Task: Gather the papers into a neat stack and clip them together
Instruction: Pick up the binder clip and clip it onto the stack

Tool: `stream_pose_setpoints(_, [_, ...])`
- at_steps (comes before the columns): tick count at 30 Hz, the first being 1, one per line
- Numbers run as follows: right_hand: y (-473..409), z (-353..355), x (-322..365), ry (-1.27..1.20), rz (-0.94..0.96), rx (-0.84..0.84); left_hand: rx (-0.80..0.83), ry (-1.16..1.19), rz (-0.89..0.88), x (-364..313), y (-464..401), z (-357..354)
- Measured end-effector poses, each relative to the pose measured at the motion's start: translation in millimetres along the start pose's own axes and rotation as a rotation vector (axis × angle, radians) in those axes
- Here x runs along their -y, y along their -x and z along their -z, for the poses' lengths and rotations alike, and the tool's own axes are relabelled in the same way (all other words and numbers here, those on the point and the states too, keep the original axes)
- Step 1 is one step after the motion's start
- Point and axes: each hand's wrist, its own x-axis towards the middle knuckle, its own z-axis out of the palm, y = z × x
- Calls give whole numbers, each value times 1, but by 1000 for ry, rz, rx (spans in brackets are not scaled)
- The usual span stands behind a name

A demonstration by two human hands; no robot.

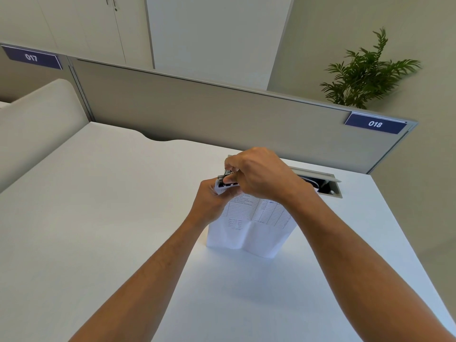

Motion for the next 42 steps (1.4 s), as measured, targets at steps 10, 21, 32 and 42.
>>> stream_pose_setpoints(10, [-1, 0, 2, -24, -50, 78, 1, -34, -21, -1, -3, 1])
stream_pose_setpoints(21, [26, -14, -16, -211, -143, -15, 7, 61, 16, 5, 9, 1])
stream_pose_setpoints(32, [130, -113, -72, -1129, -658, -572, 18, 90, 237, 23, 27, 5])
stream_pose_setpoints(42, [137, -176, -69, -1377, -641, -371, -6, 95, 214, 20, 22, 13])
